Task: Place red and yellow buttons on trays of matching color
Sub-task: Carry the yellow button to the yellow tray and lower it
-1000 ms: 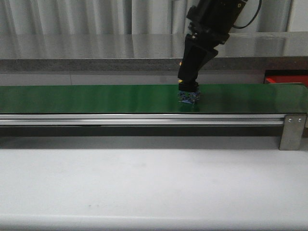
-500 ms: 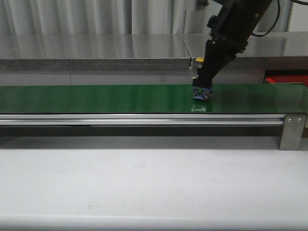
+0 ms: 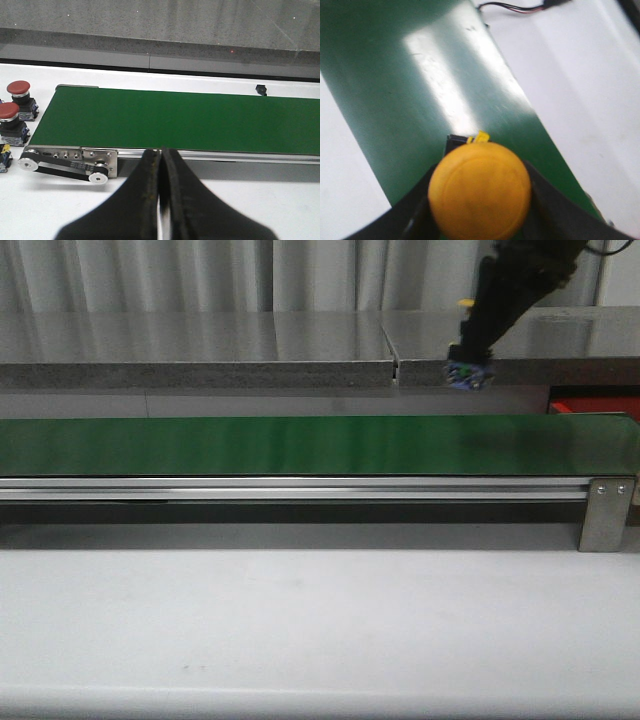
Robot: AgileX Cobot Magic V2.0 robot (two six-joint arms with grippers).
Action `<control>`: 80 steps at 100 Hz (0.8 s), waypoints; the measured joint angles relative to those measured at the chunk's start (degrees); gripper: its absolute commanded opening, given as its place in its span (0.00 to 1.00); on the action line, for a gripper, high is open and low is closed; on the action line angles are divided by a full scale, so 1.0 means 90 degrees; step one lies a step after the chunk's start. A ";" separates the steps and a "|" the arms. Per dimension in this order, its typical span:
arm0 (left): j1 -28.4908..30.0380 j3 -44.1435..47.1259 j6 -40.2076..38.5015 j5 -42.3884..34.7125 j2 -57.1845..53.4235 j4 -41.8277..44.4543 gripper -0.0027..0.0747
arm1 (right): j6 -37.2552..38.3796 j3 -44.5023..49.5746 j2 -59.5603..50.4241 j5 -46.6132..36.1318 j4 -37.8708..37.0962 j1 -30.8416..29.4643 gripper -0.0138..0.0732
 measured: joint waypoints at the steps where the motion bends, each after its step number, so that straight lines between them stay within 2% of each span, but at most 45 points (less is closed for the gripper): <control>1: 0.0000 0.0000 0.0000 0.0000 0.0000 0.0000 0.01 | 0.0052 0.0000 -0.0043 0.0000 -0.0016 -0.0026 0.29; 31: 0.0000 0.0000 0.0000 0.0000 0.0000 0.0000 0.01 | 0.0680 0.0004 -0.0714 0.0335 -0.0261 -0.1319 0.29; 45: 0.0000 0.0000 0.0000 0.0000 0.0000 0.0000 0.01 | 0.0951 0.0357 -0.0891 0.0398 -0.0270 -0.1908 0.29; 64: 0.0000 0.0000 0.0000 0.0000 0.0000 0.0000 0.01 | 0.1334 0.1515 -0.1311 -0.0276 -0.0285 -0.2709 0.29; 80: 0.0000 0.0000 0.0000 0.0000 0.0000 0.0000 0.01 | 0.1379 0.2665 -0.1518 -0.1277 -0.0308 -0.3098 0.29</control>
